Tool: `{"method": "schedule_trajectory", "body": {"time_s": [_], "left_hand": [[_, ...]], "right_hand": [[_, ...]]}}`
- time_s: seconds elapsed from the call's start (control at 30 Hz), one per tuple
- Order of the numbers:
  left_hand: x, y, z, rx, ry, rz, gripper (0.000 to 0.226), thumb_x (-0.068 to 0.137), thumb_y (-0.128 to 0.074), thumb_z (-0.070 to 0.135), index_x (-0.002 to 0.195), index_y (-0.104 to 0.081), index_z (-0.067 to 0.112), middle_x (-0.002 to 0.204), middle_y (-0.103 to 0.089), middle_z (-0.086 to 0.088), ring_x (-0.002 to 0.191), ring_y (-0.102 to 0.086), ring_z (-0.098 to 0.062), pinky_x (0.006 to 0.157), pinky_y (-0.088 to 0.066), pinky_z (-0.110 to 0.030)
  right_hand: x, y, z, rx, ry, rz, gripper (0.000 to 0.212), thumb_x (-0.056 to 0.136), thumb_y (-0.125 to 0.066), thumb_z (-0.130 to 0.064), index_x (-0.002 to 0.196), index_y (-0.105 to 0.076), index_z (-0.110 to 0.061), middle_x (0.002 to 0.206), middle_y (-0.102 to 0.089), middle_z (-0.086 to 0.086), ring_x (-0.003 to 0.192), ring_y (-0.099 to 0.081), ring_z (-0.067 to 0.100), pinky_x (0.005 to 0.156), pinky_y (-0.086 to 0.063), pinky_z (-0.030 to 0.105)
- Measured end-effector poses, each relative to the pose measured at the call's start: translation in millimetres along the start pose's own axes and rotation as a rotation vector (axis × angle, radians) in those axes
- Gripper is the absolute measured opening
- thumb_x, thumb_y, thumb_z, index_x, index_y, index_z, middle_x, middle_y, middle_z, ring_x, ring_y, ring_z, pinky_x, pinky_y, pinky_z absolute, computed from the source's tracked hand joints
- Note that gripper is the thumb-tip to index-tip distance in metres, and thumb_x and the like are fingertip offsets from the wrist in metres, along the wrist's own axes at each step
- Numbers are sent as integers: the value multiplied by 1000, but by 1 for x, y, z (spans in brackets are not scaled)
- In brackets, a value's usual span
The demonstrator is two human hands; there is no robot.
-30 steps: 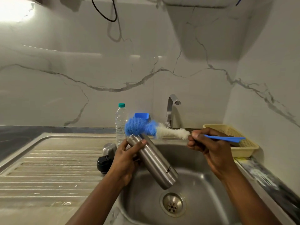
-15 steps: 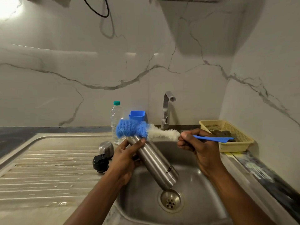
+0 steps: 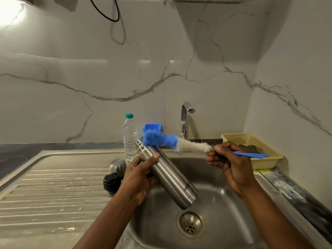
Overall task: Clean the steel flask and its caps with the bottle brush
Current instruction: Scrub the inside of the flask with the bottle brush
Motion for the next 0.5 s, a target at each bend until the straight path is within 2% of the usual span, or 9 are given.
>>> {"method": "schedule_trajectory", "body": {"time_s": [0.07, 0.13, 0.2, 0.37, 0.5], "left_hand": [[0, 1, 1, -9, -4, 0, 55, 74, -84, 17, 125, -66, 10, 120, -71, -21, 107, -71, -35, 83, -62, -46], [-2, 0, -1, -3, 5, -13, 56, 74, -83, 17, 127, -66, 10, 119, -72, -20, 107, -72, -36, 79, -63, -44], [-3, -1, -4, -1, 20, -15, 57, 74, -83, 16, 128, -66, 10, 119, -72, -19, 107, -73, -35, 75, -63, -41], [1, 5, 2, -60, 2, 8, 51, 76, -83, 15, 125, -67, 11, 123, -70, -21, 114, -69, -38, 89, -61, -50], [0, 2, -1, -68, 31, -11, 56, 76, -84, 14, 129, -66, 10, 123, -71, -20, 113, -72, -37, 83, -63, -46]], "right_hand": [[0, 2, 3, 22, -22, -6, 16, 92, -63, -4, 80, -74, -6, 80, -72, 25, 67, -74, 33, 66, -65, 37], [-3, -5, 9, 41, -47, -42, 10, 88, -65, -7, 86, -72, -1, 82, -71, 27, 69, -74, 34, 67, -65, 37], [-4, -12, 15, 28, -61, -71, 15, 88, -64, -7, 93, -69, 6, 84, -71, 28, 71, -74, 34, 68, -65, 37], [1, 2, 10, 71, -68, -8, 12, 89, -61, -2, 85, -72, 0, 77, -70, 25, 65, -73, 33, 66, -65, 39], [-2, -5, 20, 95, -110, -51, 16, 84, -64, -7, 91, -72, 4, 81, -71, 26, 70, -74, 34, 68, -66, 39]]}}
Point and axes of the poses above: each hand's wrist, its own x-axis towards the middle knuckle, its own y-axis out of the back of the hand, z = x × y, the point moved 5 cm from there along x, towards the middle knuckle
